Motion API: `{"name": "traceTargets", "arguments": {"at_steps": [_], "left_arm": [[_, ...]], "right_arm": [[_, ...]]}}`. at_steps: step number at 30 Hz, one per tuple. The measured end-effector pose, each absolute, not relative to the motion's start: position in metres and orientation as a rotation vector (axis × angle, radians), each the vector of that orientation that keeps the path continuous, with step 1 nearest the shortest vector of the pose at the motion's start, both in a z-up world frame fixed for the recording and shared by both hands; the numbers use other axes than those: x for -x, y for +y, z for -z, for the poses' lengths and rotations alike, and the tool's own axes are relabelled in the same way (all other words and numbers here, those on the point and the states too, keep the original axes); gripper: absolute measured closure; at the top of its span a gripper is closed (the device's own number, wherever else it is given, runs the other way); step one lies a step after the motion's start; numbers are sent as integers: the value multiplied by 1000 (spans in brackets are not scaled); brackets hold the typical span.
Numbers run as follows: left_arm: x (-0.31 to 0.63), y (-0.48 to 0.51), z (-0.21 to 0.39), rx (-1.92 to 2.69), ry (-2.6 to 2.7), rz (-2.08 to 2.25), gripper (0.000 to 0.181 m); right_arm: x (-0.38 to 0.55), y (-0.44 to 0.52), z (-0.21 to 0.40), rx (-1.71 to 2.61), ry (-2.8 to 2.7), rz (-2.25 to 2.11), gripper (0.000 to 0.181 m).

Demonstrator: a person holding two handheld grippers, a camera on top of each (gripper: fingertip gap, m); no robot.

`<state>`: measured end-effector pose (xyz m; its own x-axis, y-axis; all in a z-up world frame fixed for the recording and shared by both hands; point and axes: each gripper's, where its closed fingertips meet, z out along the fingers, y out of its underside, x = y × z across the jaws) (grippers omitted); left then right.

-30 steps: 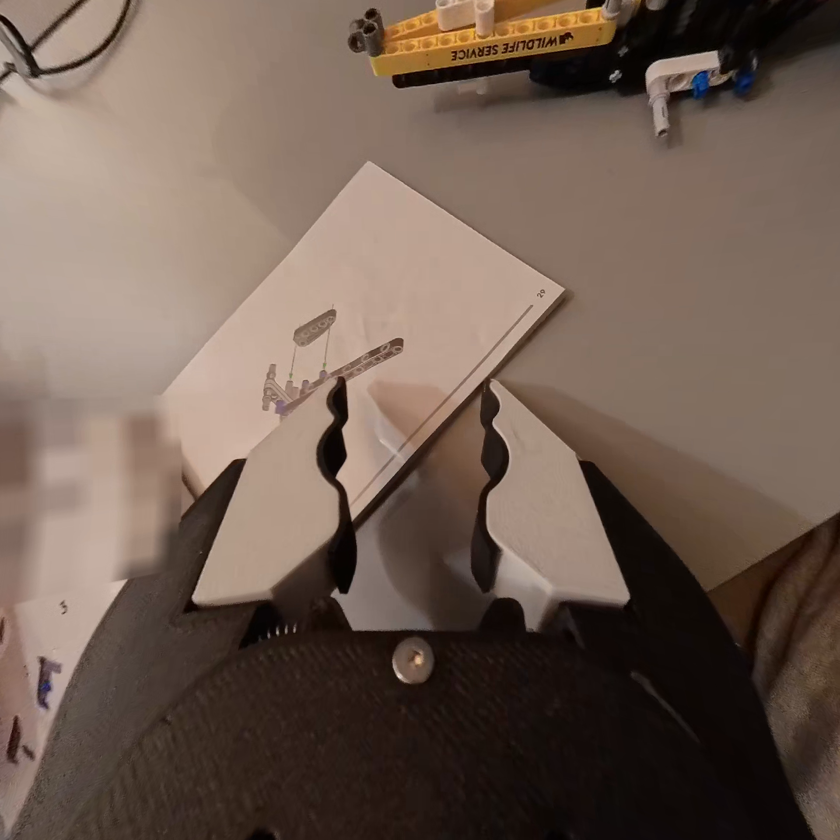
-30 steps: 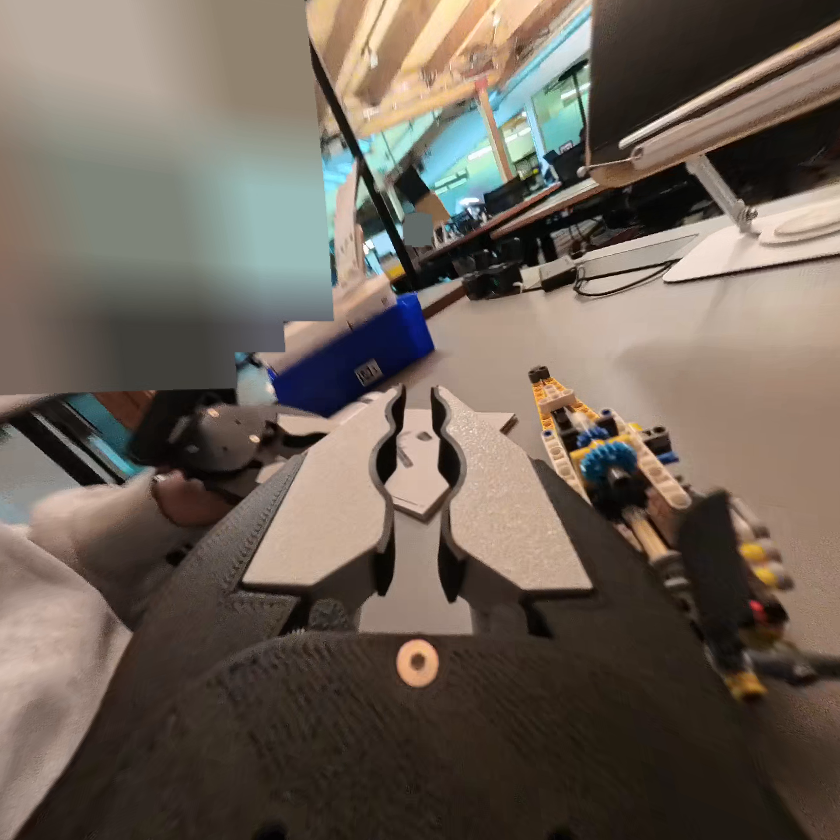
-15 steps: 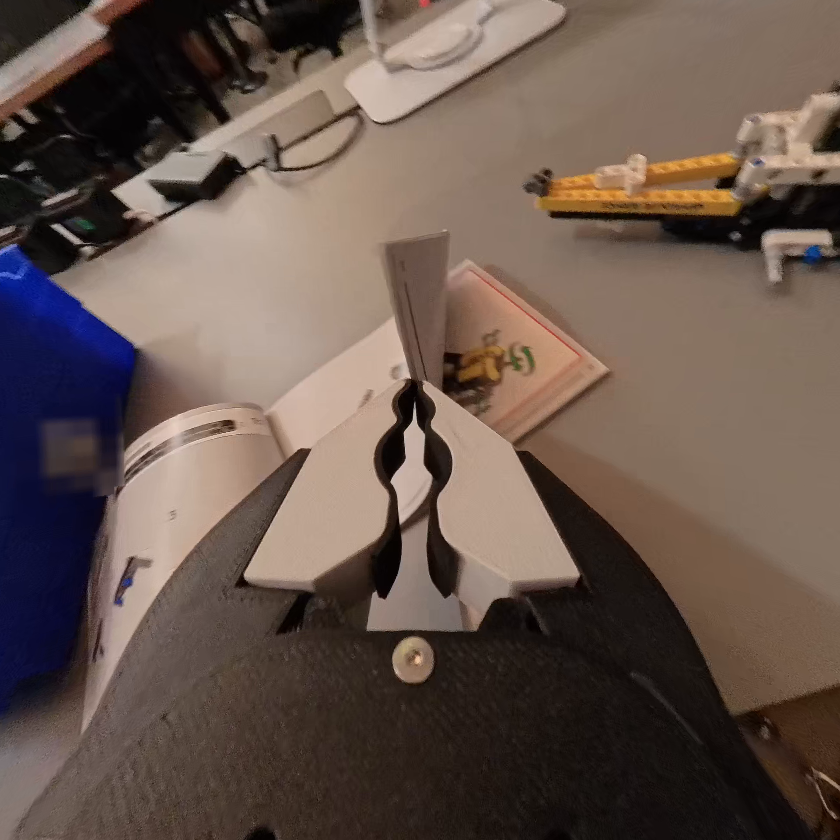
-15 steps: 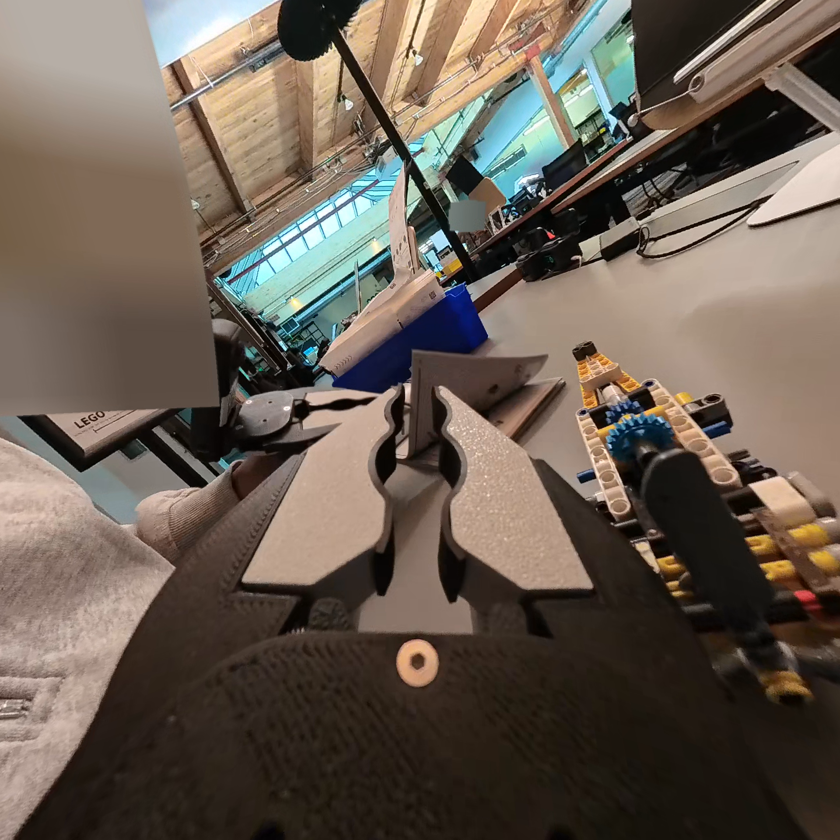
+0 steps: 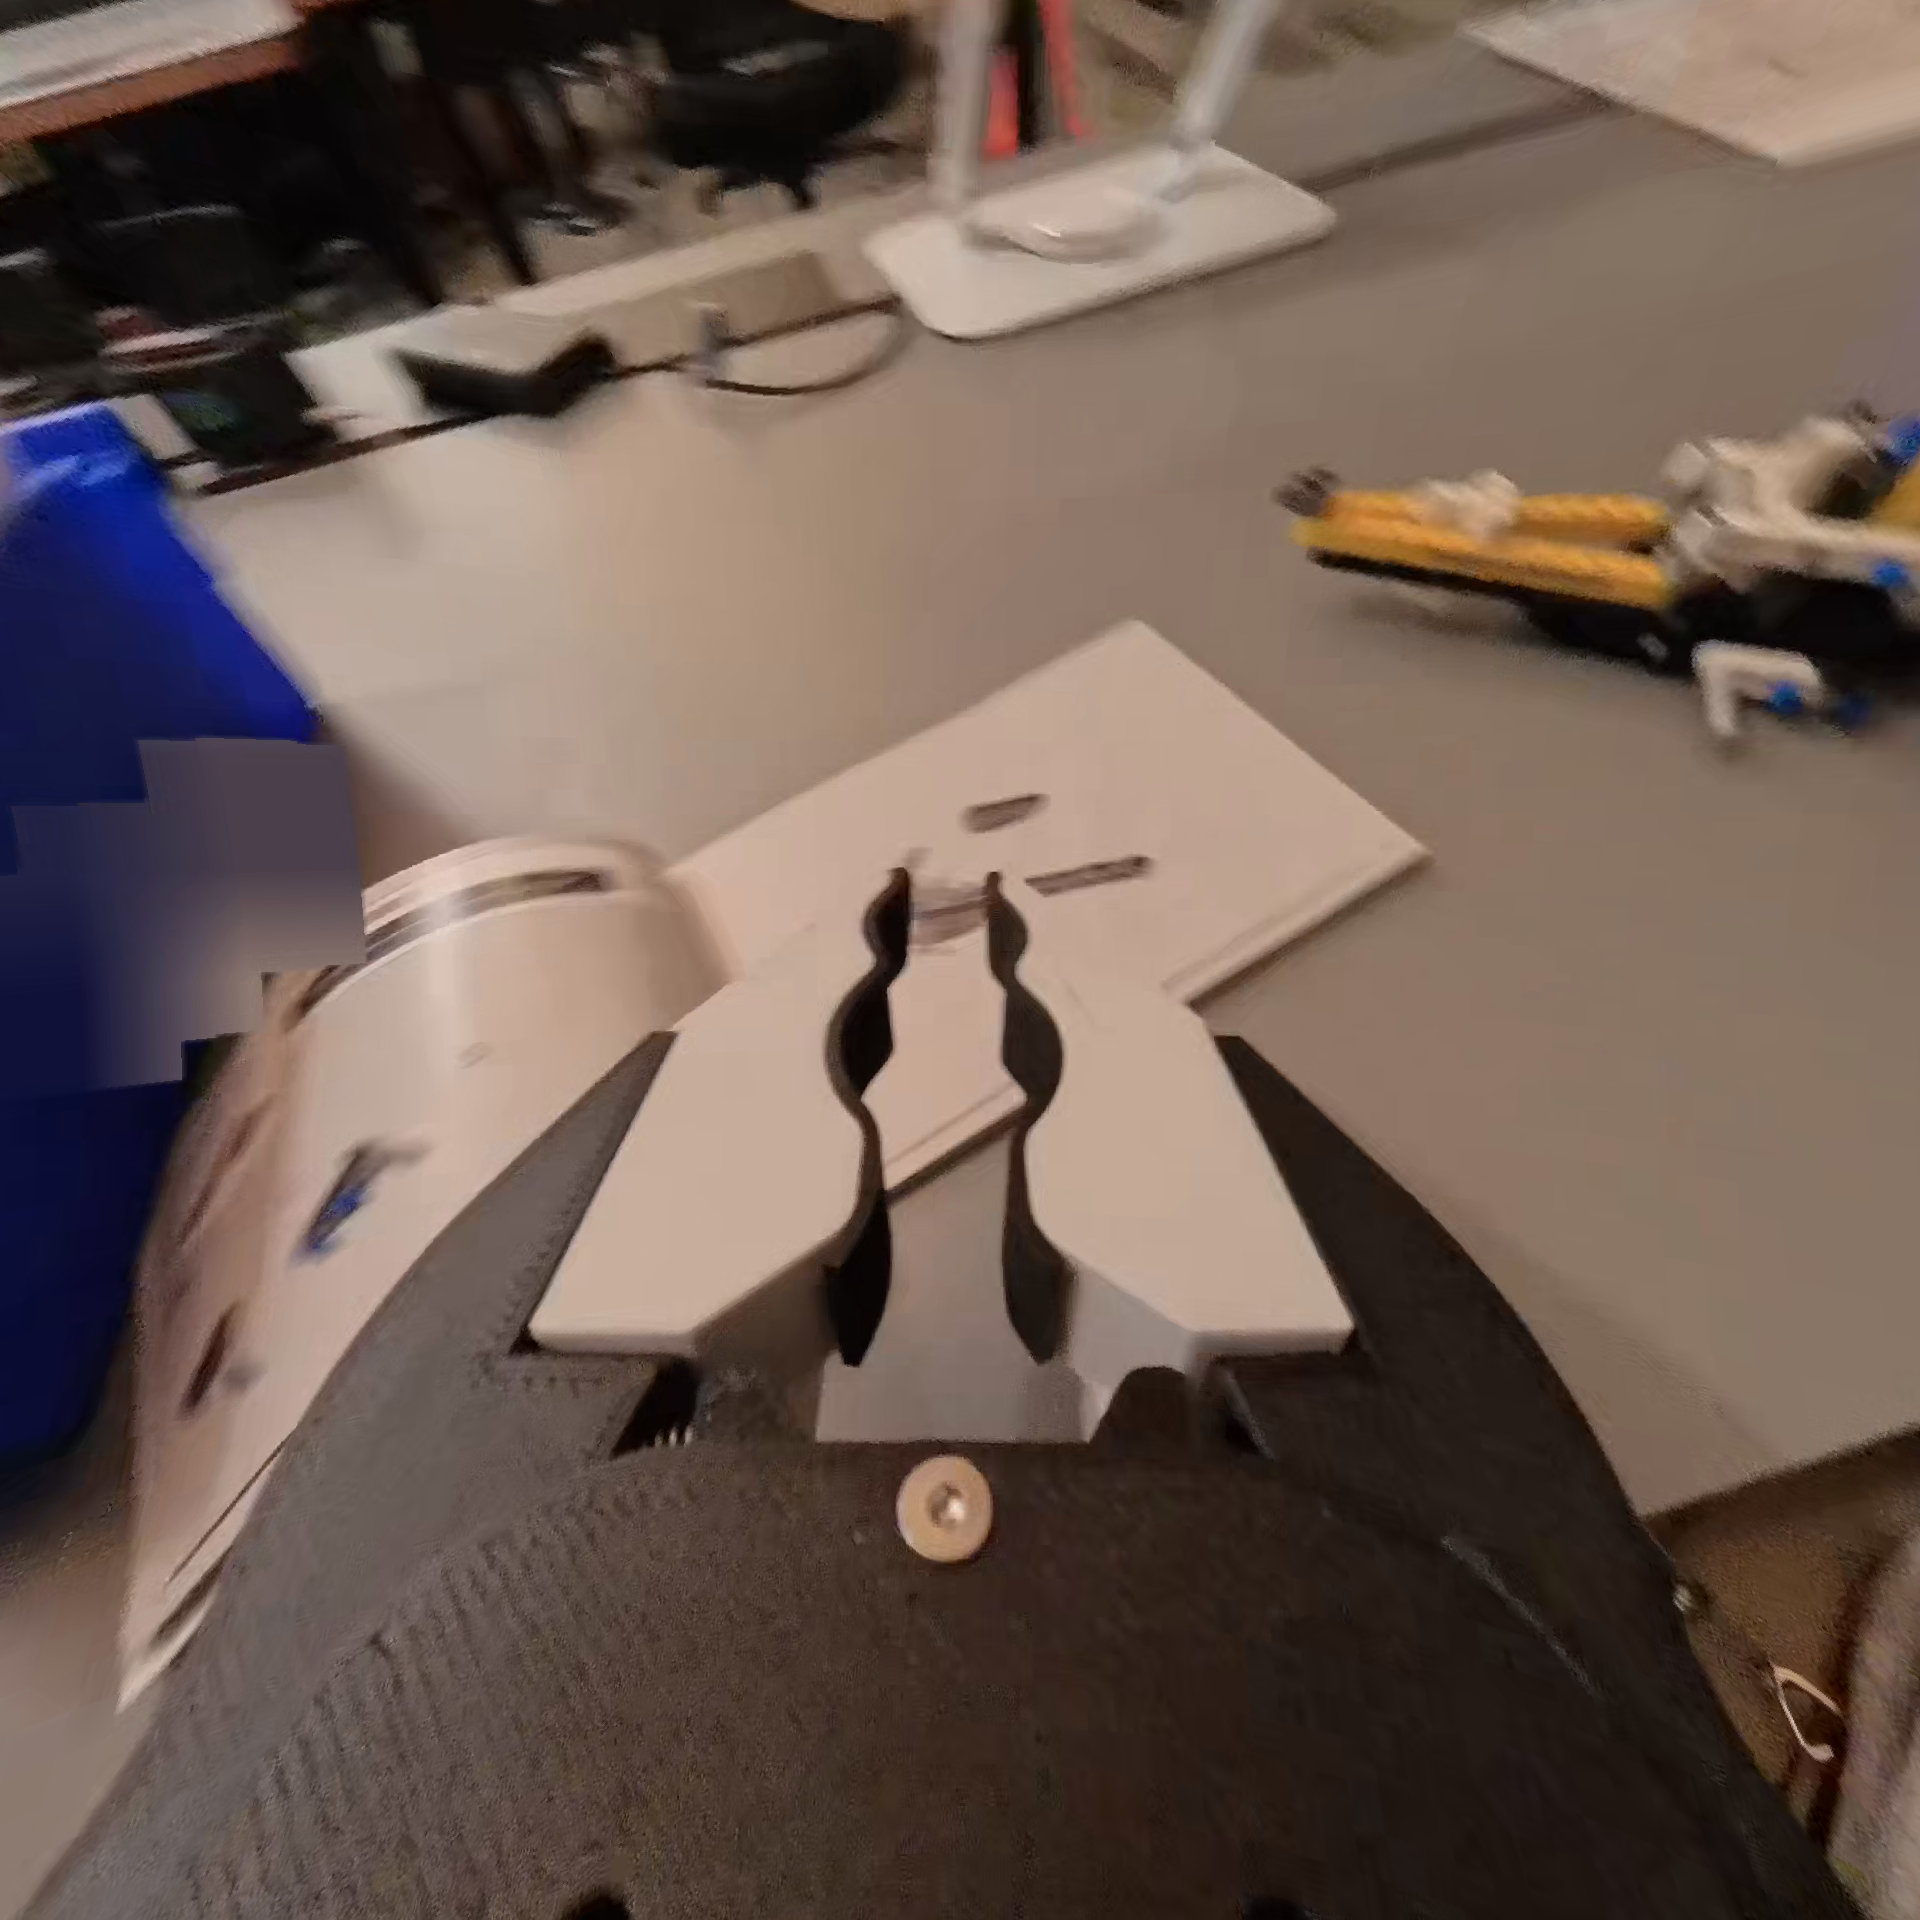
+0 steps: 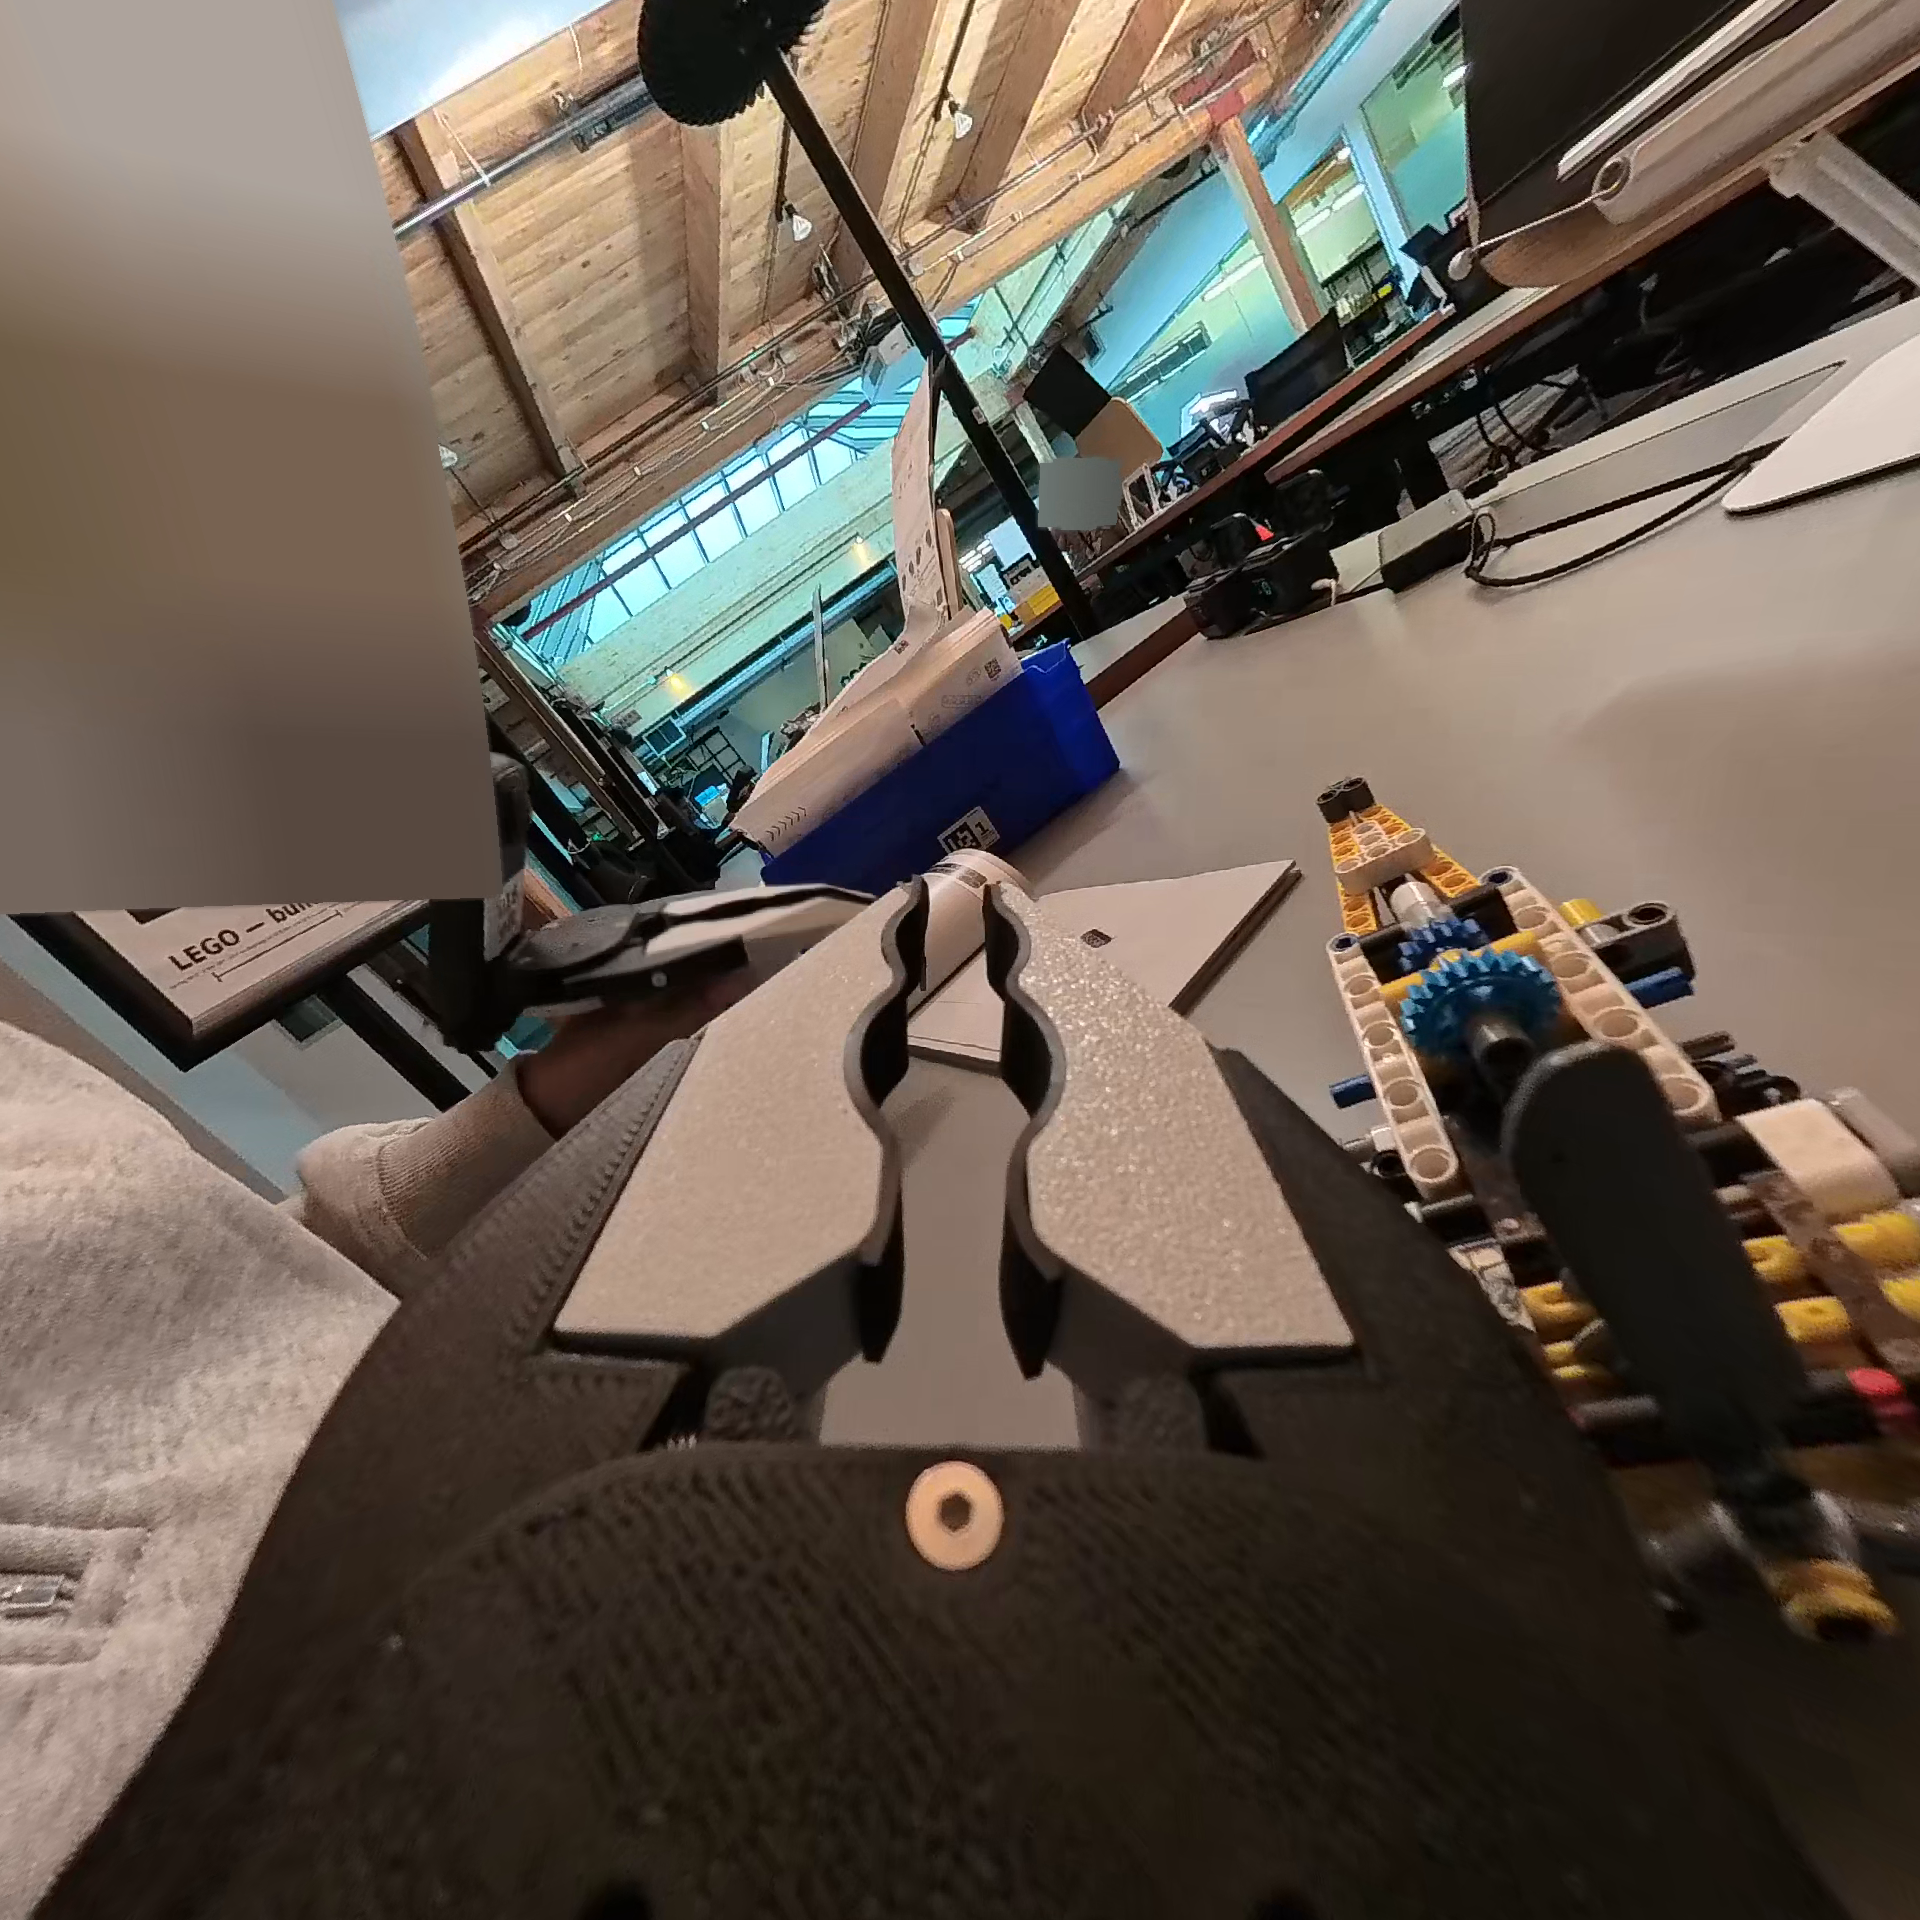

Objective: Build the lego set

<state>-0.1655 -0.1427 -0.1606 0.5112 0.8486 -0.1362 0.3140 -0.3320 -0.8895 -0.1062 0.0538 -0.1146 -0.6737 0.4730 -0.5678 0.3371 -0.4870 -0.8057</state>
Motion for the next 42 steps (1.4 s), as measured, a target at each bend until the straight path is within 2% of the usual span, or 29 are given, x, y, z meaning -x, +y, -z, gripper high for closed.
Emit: {"name": "traceTargets", "arguments": {"at_steps": [3,6,13,14,17,18,23,28,29,30,32,34,36,42], "left_arm": [[164,-92,185,2054,-855,-720,119],[157,-43,200,2098,-817,-567,98],[169,-39,221,2207,-838,-669,116],[169,-40,220,2195,-849,-658,123],[173,-48,209,2115,-872,-685,180],[176,-53,204,2092,-883,-711,181],[197,-105,156,1798,-1045,-837,181],[201,-270,116,1384,-1465,-1140,179],[193,-307,123,1338,-1591,-1180,173],[183,-338,129,1283,-1711,-1193,158],[166,-363,126,1149,-1787,-1178,141],[159,-354,109,1088,-1699,-1209,132],[164,-316,105,1170,-1581,-1206,135],[180,-139,151,1605,-1245,-896,129]], "right_arm": [[106,52,115,1222,-1549,-2330,173],[105,51,115,1216,-1556,-2329,173],[105,55,113,1216,-1525,-2358,173],[105,55,113,1219,-1520,-2363,174],[105,55,113,1224,-1519,-2375,173],[105,56,113,1225,-1519,-2377,173],[105,55,113,1227,-1520,-2383,173],[105,56,113,1230,-1514,-2393,173],[105,56,113,1231,-1513,-2394,173],[105,56,113,1233,-1514,-2394,173],[105,56,113,1235,-1515,-2396,173],[105,55,113,1237,-1519,-2395,173],[105,54,114,1237,-1523,-2392,173],[105,51,114,1231,-1544,-2380,173]]}}
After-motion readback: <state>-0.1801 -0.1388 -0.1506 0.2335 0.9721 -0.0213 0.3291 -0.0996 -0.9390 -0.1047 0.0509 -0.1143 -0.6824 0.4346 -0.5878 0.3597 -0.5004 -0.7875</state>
